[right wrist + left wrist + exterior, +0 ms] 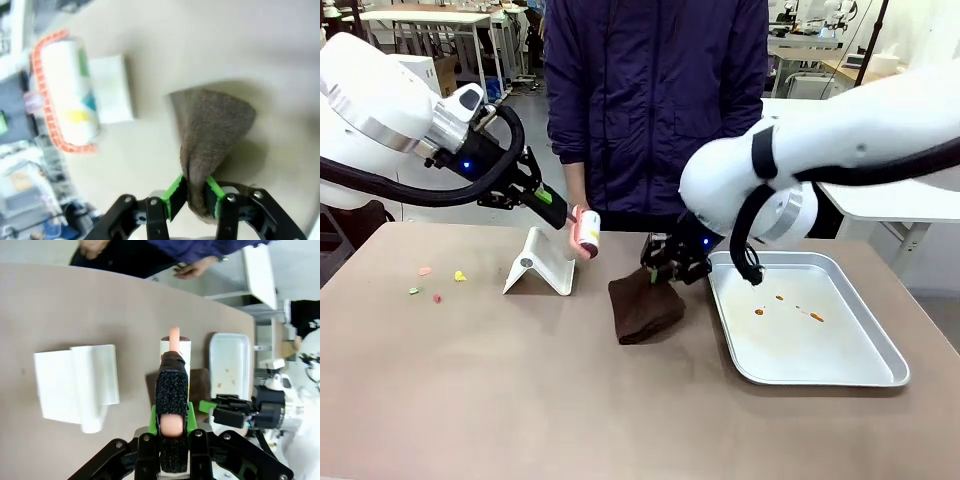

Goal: Clean the surface of the table.
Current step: Hold the Lint Roller with your left hand and the towel with your right hand.

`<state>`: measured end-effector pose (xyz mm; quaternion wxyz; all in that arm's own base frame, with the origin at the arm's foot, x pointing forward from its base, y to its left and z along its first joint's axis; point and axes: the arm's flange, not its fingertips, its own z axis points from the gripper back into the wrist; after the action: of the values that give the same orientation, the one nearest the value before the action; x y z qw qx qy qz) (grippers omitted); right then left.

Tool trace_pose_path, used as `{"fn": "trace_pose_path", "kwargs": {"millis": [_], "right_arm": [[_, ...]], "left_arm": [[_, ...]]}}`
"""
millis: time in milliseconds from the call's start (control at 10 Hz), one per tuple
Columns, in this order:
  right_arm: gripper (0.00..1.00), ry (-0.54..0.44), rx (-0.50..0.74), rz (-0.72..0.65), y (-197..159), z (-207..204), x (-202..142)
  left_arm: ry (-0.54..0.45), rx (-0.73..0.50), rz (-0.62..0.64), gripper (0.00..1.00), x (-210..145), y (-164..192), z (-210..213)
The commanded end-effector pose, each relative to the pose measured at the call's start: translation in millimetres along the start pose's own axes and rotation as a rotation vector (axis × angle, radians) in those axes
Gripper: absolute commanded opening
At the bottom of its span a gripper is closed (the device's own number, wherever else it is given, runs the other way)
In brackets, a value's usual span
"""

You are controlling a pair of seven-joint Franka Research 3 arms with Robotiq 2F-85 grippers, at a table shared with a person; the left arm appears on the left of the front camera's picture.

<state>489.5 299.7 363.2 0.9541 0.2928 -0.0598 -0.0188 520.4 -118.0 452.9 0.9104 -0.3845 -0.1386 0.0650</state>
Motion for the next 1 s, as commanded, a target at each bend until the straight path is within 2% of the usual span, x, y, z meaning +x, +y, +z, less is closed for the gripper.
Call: {"fn": "trace_pose_path", "kwargs": {"millis": [0, 100, 200, 500, 600, 700, 800, 900], "right_arm": [[0.0, 0.097, 0.428, 0.064, -55, 29, -32], [0.0, 0.131, 0.521, 0.091, -64, 38, -37], [0.03, 0.06, 0.476, 0.046, -73, 49, -44], [0.03, 0.015, 0.404, 0.077, -89, 96, -72], [0.03, 0.0, 0.389, 0.015, -102, 116, -77], [0.03, -0.001, 0.444, -0.002, -123, 142, -85], [0.03, -0.017, 0.496, -0.036, -147, 165, -92], [0.03, -0.066, 0.525, -0.113, -169, 180, -101]], "left_arm": [[0.037, -0.135, 0.006, 0.0, -19, 17, 19], [0.053, -0.181, -0.008, 0.0, -24, 19, 32], [0.044, -0.213, -0.04, 0.0, -27, 22, 44], [0.09, -0.306, -0.088, 0.0, -40, 42, 85], [0.071, -0.297, -0.072, 0.0, -42, 52, 101], [0.069, -0.28, -0.054, 0.0, -43, 66, 123], [0.091, -0.319, -0.05, 0.0, -47, 86, 148], [0.122, -0.368, -0.068, 0.0, -30, 107, 181]]}}
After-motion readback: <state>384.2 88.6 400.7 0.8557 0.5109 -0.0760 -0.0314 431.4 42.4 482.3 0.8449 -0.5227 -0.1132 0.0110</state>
